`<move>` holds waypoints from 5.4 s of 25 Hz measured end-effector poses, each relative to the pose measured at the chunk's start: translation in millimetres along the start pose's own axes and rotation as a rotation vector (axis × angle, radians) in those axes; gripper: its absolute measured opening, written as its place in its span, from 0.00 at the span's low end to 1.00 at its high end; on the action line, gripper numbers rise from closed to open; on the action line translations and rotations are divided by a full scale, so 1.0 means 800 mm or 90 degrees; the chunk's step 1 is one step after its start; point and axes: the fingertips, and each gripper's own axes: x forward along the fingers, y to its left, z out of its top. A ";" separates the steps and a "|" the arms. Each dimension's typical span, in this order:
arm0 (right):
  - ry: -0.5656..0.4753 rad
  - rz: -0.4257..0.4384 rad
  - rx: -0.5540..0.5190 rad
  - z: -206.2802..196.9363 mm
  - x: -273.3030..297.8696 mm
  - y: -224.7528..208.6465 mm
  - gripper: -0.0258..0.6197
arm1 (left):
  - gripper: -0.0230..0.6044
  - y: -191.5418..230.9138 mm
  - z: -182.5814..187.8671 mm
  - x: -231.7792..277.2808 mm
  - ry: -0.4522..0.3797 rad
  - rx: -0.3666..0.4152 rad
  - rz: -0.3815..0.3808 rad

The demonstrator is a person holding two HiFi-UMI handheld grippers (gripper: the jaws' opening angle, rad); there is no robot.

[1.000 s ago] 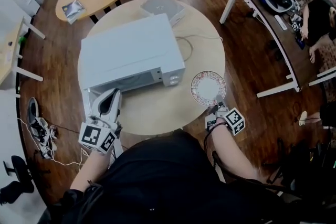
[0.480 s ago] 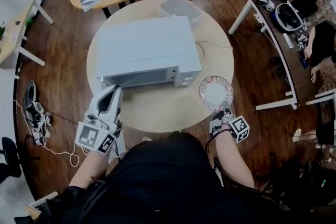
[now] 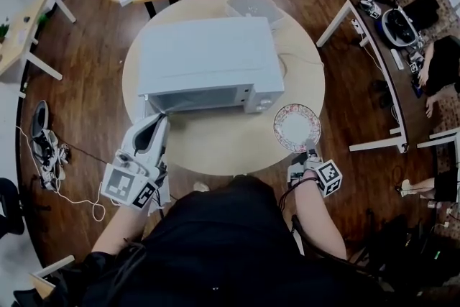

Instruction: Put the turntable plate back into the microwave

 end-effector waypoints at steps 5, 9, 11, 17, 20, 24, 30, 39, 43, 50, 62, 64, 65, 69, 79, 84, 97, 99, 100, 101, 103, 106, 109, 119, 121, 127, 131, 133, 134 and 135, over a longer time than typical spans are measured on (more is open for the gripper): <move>0.004 0.003 -0.003 -0.013 -0.003 0.004 0.07 | 0.04 0.005 0.005 -0.016 -0.001 0.002 0.005; 0.012 0.010 -0.005 -0.024 0.000 0.012 0.07 | 0.04 0.010 0.008 -0.025 -0.003 0.001 0.011; 0.017 0.013 -0.006 -0.031 0.000 0.015 0.07 | 0.04 0.013 0.005 -0.032 -0.007 0.006 0.018; 0.029 0.018 -0.005 -0.045 -0.002 0.019 0.07 | 0.04 0.018 0.002 -0.044 -0.014 0.008 0.026; 0.035 0.019 -0.006 -0.052 -0.002 0.021 0.07 | 0.04 0.021 0.005 -0.048 -0.019 0.011 0.030; 0.046 0.022 -0.007 -0.065 -0.003 0.026 0.07 | 0.04 0.021 0.007 -0.057 -0.024 0.012 0.034; 0.069 0.030 -0.011 -0.090 0.001 0.036 0.07 | 0.04 0.023 0.008 -0.070 -0.026 0.013 0.036; 0.091 0.038 -0.011 -0.117 0.004 0.045 0.07 | 0.04 0.018 0.012 -0.080 -0.018 0.000 0.027; 0.107 0.041 -0.014 -0.127 0.009 0.046 0.07 | 0.04 0.018 0.008 -0.085 -0.022 -0.004 0.033; 0.138 0.050 -0.024 -0.145 0.015 0.057 0.07 | 0.04 0.007 0.009 -0.089 -0.023 0.000 0.028; 0.201 0.066 -0.042 -0.188 0.028 0.069 0.07 | 0.04 0.004 0.003 -0.098 -0.024 0.001 0.045; 0.211 0.070 -0.043 -0.196 0.031 0.073 0.07 | 0.04 0.004 0.002 -0.099 -0.020 0.001 0.048; 0.216 0.072 -0.044 -0.200 0.033 0.075 0.07 | 0.04 0.003 0.001 -0.099 -0.019 0.001 0.049; 0.239 0.081 -0.042 -0.220 0.039 0.087 0.07 | 0.04 0.001 0.001 -0.101 -0.019 -0.007 0.055; 0.292 0.103 -0.074 -0.261 0.046 0.102 0.07 | 0.04 0.004 -0.004 -0.112 -0.023 -0.018 0.069; 0.324 0.111 -0.093 -0.282 0.045 0.107 0.07 | 0.04 0.004 -0.006 -0.108 -0.014 -0.020 0.065; 0.426 0.144 -0.100 -0.334 0.057 0.135 0.07 | 0.04 0.023 -0.006 -0.097 0.021 0.002 0.125; 0.430 0.145 -0.100 -0.338 0.057 0.134 0.07 | 0.04 0.023 -0.005 -0.098 0.025 0.008 0.126; 0.430 0.144 -0.099 -0.339 0.058 0.133 0.07 | 0.04 0.023 -0.005 -0.097 0.026 0.010 0.125; 0.430 0.143 -0.097 -0.341 0.059 0.132 0.07 | 0.04 0.024 -0.003 -0.098 0.027 0.011 0.124; 0.427 0.143 -0.093 -0.348 0.058 0.132 0.07 | 0.04 0.027 0.003 -0.102 0.031 0.015 0.121; 0.427 0.152 -0.089 -0.361 0.058 0.143 0.07 | 0.04 0.035 0.011 -0.111 0.036 0.023 0.125; 0.425 0.153 -0.092 -0.356 0.071 0.147 0.07 | 0.04 0.037 0.001 -0.104 0.042 0.026 0.130; 0.415 0.149 -0.098 -0.346 0.088 0.146 0.07 | 0.04 0.038 -0.011 -0.084 0.032 0.029 0.114; 0.417 0.153 -0.098 -0.351 0.092 0.150 0.07 | 0.04 0.041 -0.010 -0.085 0.034 0.031 0.116; 0.425 0.156 -0.089 -0.355 0.099 0.154 0.07 | 0.04 0.048 -0.011 -0.082 0.039 0.030 0.126; 0.421 0.154 -0.089 -0.343 0.109 0.149 0.07 | 0.04 0.043 -0.015 -0.070 0.036 0.035 0.124; 0.418 0.151 -0.090 -0.338 0.114 0.145 0.07 | 0.04 0.042 -0.018 -0.066 0.037 0.035 0.126; 0.417 0.150 -0.089 -0.337 0.117 0.145 0.07 | 0.04 0.043 -0.019 -0.064 0.038 0.036 0.127; 0.416 0.150 -0.088 -0.337 0.119 0.145 0.07 | 0.04 0.044 -0.020 -0.062 0.039 0.037 0.128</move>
